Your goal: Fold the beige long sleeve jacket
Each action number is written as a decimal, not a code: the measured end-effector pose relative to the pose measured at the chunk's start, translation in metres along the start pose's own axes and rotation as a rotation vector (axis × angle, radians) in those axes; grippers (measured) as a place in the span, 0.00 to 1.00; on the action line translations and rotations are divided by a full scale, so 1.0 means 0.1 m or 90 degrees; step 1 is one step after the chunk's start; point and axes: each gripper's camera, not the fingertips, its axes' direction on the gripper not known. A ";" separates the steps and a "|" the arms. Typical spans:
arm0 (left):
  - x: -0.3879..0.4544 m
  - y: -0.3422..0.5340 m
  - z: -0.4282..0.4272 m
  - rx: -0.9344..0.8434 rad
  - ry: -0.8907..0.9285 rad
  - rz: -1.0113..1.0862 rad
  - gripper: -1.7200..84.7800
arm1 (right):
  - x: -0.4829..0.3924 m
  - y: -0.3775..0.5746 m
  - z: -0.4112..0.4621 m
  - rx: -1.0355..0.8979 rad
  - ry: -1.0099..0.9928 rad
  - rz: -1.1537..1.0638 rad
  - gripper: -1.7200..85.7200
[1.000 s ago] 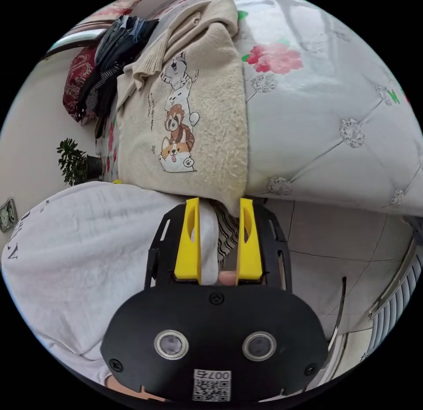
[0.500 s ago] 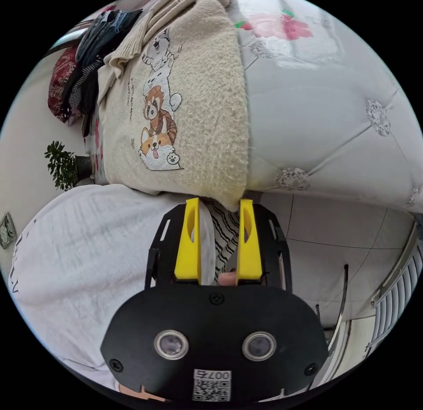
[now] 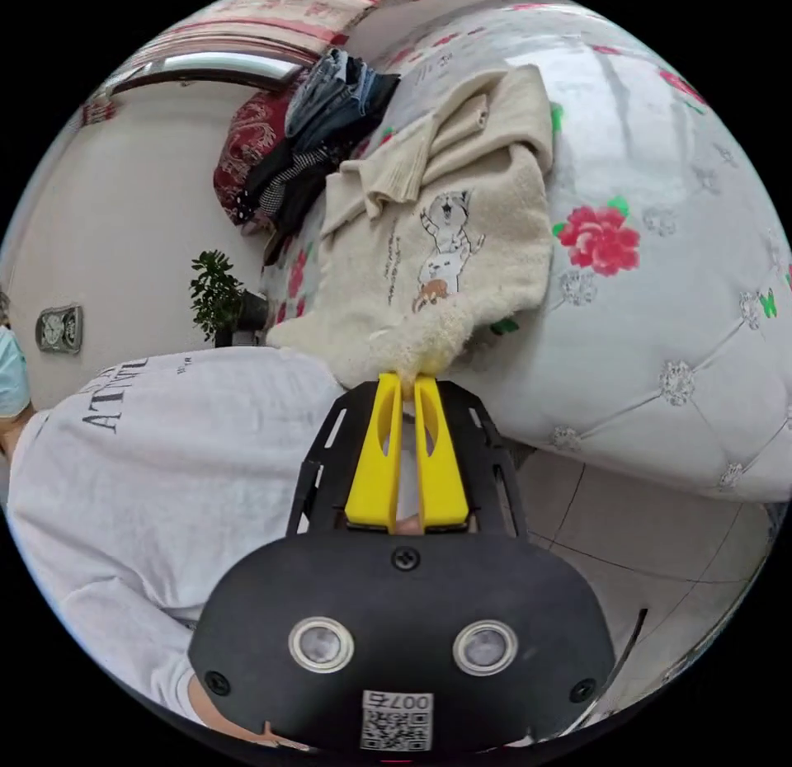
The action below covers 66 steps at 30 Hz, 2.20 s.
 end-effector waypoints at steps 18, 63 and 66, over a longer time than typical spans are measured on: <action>-0.28 -0.94 -1.16 0.030 0.149 -0.009 0.04 | 0.15 -0.01 -0.75 0.158 -0.234 -0.005 0.02; -0.65 -1.12 -0.68 0.146 -0.103 -0.203 0.16 | 0.71 -0.10 -0.15 0.285 -0.098 0.406 0.14; -0.65 -1.01 -0.73 0.151 -0.078 -0.223 0.16 | 0.68 -0.12 -0.11 0.319 -0.099 0.451 0.13</action>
